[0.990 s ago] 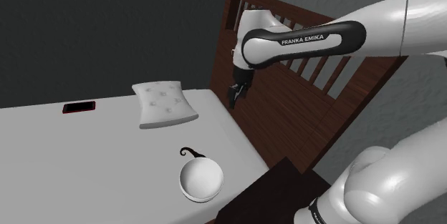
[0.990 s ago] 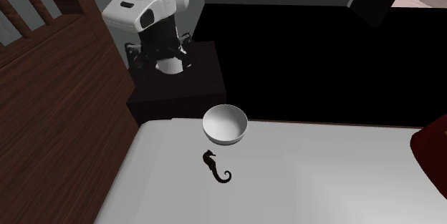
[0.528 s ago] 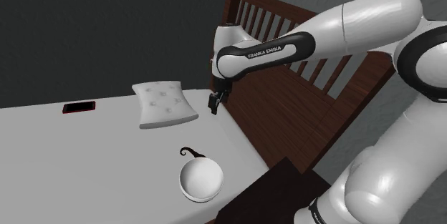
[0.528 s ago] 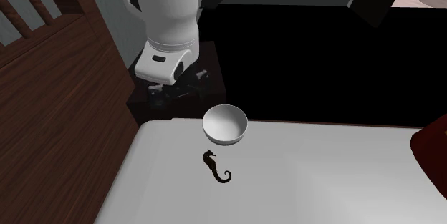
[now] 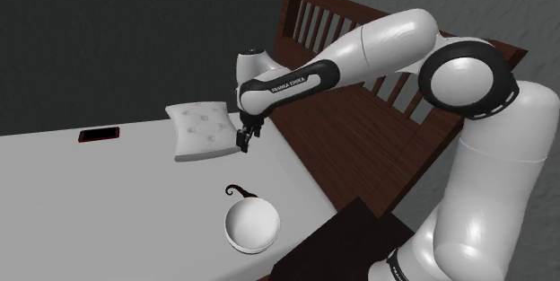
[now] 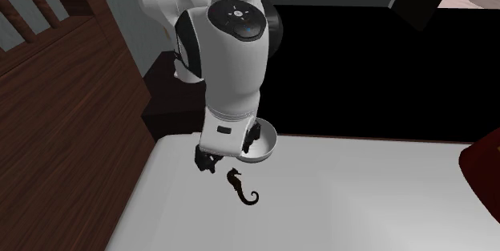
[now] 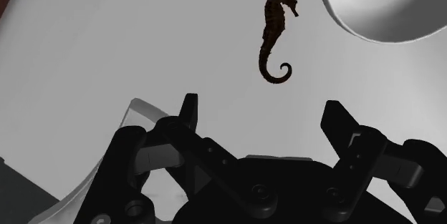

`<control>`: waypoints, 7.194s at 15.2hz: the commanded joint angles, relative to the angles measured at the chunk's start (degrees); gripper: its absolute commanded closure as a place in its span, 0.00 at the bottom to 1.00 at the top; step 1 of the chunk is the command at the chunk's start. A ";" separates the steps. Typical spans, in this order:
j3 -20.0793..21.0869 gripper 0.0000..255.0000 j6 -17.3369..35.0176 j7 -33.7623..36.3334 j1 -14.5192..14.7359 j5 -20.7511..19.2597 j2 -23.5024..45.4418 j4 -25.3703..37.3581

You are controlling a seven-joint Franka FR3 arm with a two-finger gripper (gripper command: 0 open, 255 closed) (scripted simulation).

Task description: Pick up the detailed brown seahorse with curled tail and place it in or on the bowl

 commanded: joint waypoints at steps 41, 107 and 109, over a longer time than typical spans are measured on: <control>0.53 0.00 7.43 -4.16 2.43 -5.25 22.85 9.41; 6.28 1.00 4.54 -3.71 1.98 -0.65 -2.27 -15.83; 7.35 1.00 5.69 -2.19 2.84 0.20 -4.88 -19.63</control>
